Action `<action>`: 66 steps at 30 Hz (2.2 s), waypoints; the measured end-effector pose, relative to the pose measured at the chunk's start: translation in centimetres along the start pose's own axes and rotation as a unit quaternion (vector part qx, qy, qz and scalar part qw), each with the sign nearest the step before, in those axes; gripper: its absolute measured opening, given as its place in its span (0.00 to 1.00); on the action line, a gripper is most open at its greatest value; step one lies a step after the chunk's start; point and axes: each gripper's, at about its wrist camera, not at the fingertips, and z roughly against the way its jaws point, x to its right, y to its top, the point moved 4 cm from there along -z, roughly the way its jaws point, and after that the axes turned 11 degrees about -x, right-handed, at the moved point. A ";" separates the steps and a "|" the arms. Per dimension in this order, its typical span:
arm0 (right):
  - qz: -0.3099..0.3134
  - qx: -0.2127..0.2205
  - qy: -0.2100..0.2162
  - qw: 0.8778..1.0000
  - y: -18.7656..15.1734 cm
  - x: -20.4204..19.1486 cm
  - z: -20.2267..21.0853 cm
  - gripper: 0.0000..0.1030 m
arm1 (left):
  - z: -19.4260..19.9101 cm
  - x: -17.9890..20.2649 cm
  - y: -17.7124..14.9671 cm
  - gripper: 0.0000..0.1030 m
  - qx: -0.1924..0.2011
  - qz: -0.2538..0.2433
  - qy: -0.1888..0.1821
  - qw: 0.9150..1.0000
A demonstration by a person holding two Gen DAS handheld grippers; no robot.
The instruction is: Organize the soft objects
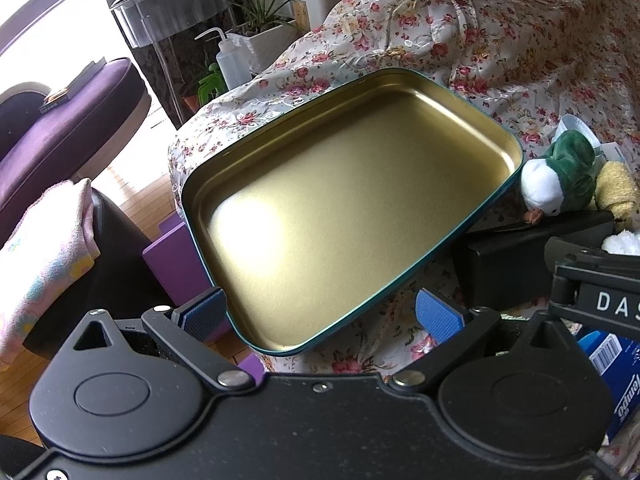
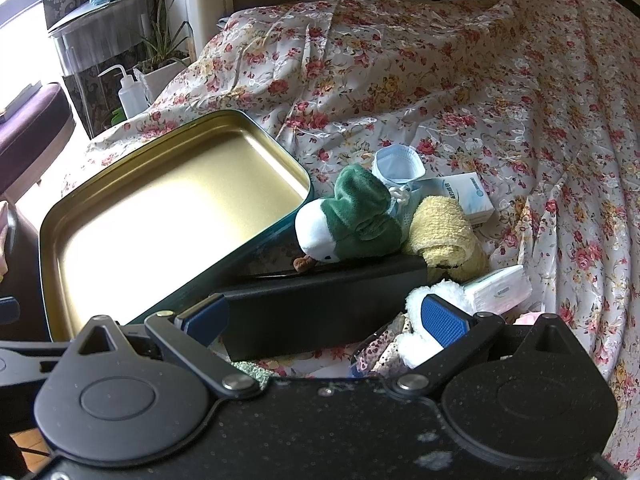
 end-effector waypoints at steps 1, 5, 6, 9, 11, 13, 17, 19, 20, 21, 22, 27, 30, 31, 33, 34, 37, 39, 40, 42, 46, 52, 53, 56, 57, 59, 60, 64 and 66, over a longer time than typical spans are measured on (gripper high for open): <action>-0.001 0.003 0.001 1.000 0.0 0.1 0.2 1.00 | 0.1 0.1 0.0 0.96 0.002 -0.001 -0.001 1.000; -0.012 0.020 0.009 1.000 0.3 0.8 1.3 1.00 | 0.5 0.5 0.0 0.96 0.014 -0.011 -0.007 1.000; -0.018 0.025 0.011 0.999 0.5 1.2 1.6 1.00 | 0.6 0.6 0.0 0.96 0.016 -0.014 -0.009 1.000; -0.048 0.048 0.018 0.998 0.9 2.7 2.9 1.00 | 0.9 1.1 0.0 0.96 0.021 -0.024 -0.021 0.999; -0.071 0.068 0.025 0.995 1.2 4.1 4.1 1.00 | 1.0 1.5 -0.1 0.96 0.022 -0.034 -0.028 0.999; -0.095 0.087 0.029 0.991 1.4 5.6 5.2 1.00 | 0.9 2.0 -0.2 0.96 0.018 -0.045 -0.037 0.998; -0.132 0.099 0.021 0.986 1.6 8.7 6.3 1.00 | 0.6 3.3 -0.7 0.96 0.005 -0.071 -0.056 0.996; -0.147 0.094 0.013 0.985 1.5 10.2 6.3 1.00 | 0.4 4.0 -1.1 0.96 -0.004 -0.085 -0.070 0.994; -0.153 0.090 0.007 0.984 1.3 10.8 6.3 1.00 | 0.3 4.3 -1.4 0.96 -0.010 -0.091 -0.077 0.993; -0.160 0.084 0.002 0.984 1.0 11.5 6.2 1.00 | 0.2 4.7 -1.6 0.96 -0.014 -0.096 -0.081 0.992; -0.165 0.078 -0.003 0.983 0.7 12.1 6.1 1.00 | 0.1 5.1 -1.8 0.96 -0.018 -0.102 -0.083 0.991; -0.175 0.064 -0.026 0.982 -1.7 14.4 6.1 1.00 | -0.5 6.5 -2.8 0.96 -0.031 -0.127 -0.086 0.988; -0.188 0.057 -0.019 0.980 -2.8 15.4 5.9 1.00 | -0.7 7.1 -3.2 0.96 -0.037 -0.136 -0.087 0.986; -0.194 0.054 -0.014 0.979 -3.2 15.8 5.8 1.00 | -0.8 7.3 -3.3 0.96 -0.038 -0.138 -0.087 0.986; -0.200 0.040 -0.011 0.979 -3.5 16.4 5.3 1.00 | -1.0 7.8 -3.3 0.96 -0.040 -0.144 -0.088 0.985; -0.199 0.029 -0.016 0.979 -3.6 16.7 5.0 1.00 | -1.1 8.1 -3.3 0.96 -0.040 -0.145 -0.088 0.985; -0.207 0.006 -0.019 0.978 -3.9 17.1 4.0 1.00 | -1.4 8.6 -3.4 0.96 -0.043 -0.149 -0.082 0.984; -0.216 -0.011 -0.005 0.976 -4.0 17.5 3.2 1.00 | -1.7 8.9 -3.4 0.96 -0.047 -0.150 -0.080 0.984; -0.219 -0.019 -0.001 0.975 -4.1 17.7 2.9 0.99 | -1.9 9.0 -3.5 0.96 -0.050 -0.150 -0.079 0.984; -0.219 -0.032 -0.001 0.975 -4.3 17.7 2.3 0.99 | -2.3 9.1 -3.5 0.96 -0.056 -0.149 -0.077 0.984; -0.209 -0.051 -0.015 0.977 -4.4 17.6 1.4 0.91 | -3.0 9.4 -3.4 0.96 -0.062 -0.146 -0.073 0.985; -0.202 -0.079 -0.012 0.976 -4.9 17.8 0.0 0.74 | -4.3 9.7 -3.3 0.92 -0.086 -0.136 -0.087 0.983; -0.198 -0.079 -0.013 0.977 -4.9 17.7 0.0 0.74 | -4.4 9.7 -3.2 0.92 -0.089 -0.134 -0.091 0.983; -0.188 -0.081 -0.009 0.979 -4.9 17.3 -0.2 0.71 | -4.7 9.9 -3.3 0.88 -0.095 -0.136 -0.097 0.981; -0.186 -0.085 -0.005 0.979 -4.9 17.2 -0.3 0.67 | -4.8 9.9 -3.3 0.85 -0.097 -0.136 -0.098 0.981; -0.186 -0.091 0.002 0.978 -4.9 17.1 -0.5 0.61 | -4.9 10.0 -3.5 0.84 -0.101 -0.137 -0.101 0.980; -0.187 -0.092 0.005 0.978 -4.9 17.2 -0.5 0.58 | -5.0 10.0 -3.5 0.84 -0.099 -0.137 -0.101 0.980; -0.191 -0.092 0.007 0.977 -4.9 17.2 -0.5 0.42 | -4.8 10.2 -3.3 0.77 -0.096 -0.136 -0.102 0.981; -0.194 -0.084 0.007 0.977 -4.9 17.3 -0.3 0.39 | -4.6 10.2 -3.4 0.75 -0.091 -0.134 -0.103 0.981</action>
